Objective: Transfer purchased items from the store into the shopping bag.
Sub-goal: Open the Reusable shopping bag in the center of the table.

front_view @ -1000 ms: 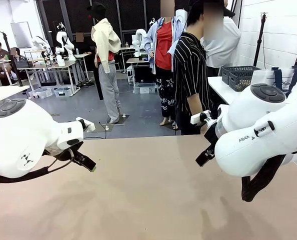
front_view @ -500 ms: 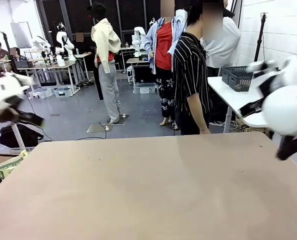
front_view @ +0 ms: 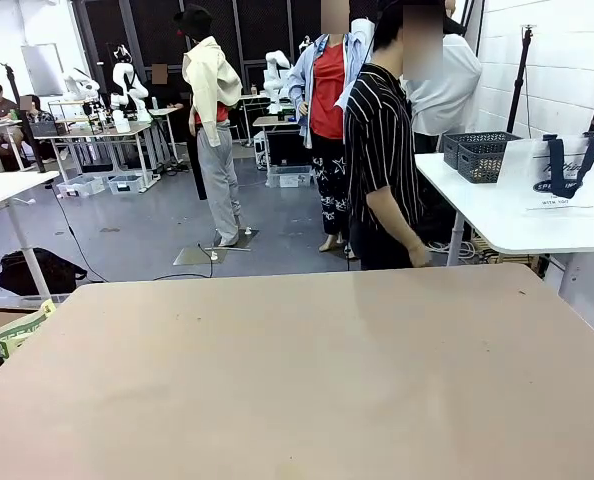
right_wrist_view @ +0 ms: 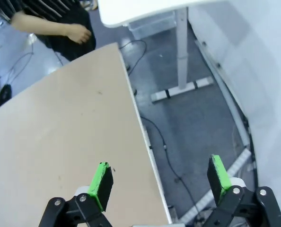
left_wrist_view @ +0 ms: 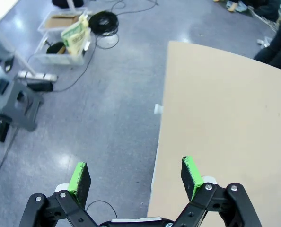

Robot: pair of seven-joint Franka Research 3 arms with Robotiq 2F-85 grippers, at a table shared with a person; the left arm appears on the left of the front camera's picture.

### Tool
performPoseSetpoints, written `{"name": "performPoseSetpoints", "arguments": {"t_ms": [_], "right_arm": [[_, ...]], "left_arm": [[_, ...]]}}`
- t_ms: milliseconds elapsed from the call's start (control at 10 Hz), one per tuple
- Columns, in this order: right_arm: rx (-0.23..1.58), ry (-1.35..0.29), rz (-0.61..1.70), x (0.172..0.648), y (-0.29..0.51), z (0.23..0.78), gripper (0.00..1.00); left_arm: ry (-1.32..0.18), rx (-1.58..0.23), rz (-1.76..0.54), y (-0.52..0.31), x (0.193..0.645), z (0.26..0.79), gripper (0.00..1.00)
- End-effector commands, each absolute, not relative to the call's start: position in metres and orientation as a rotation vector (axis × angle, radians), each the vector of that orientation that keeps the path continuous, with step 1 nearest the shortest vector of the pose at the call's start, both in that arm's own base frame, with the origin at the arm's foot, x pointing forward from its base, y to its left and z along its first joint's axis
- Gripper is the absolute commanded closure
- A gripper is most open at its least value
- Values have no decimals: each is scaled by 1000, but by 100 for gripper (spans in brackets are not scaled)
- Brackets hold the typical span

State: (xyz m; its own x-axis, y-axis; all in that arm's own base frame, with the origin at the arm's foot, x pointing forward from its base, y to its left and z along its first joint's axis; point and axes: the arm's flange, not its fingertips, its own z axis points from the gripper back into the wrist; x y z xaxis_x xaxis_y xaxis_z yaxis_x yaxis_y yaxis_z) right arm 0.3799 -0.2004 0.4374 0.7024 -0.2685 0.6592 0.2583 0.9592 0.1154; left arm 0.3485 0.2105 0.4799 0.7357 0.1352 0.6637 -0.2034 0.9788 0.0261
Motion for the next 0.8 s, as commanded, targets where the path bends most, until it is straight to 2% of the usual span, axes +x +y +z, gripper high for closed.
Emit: {"name": "performPoseSetpoints", "arguments": {"t_ms": [0, 100, 700], "right_arm": [[143, -739, -138, 405, -193, 426, 0], [15, -736, -293, 380, -200, 437, 0], [15, -736, -293, 380, -200, 437, 0]], "left_arm": [[-726, 51, 131, 166, 304, 427, 0], [-721, 99, 186, 211, 349, 480, 0], [-721, 99, 186, 211, 349, 480, 0]]}}
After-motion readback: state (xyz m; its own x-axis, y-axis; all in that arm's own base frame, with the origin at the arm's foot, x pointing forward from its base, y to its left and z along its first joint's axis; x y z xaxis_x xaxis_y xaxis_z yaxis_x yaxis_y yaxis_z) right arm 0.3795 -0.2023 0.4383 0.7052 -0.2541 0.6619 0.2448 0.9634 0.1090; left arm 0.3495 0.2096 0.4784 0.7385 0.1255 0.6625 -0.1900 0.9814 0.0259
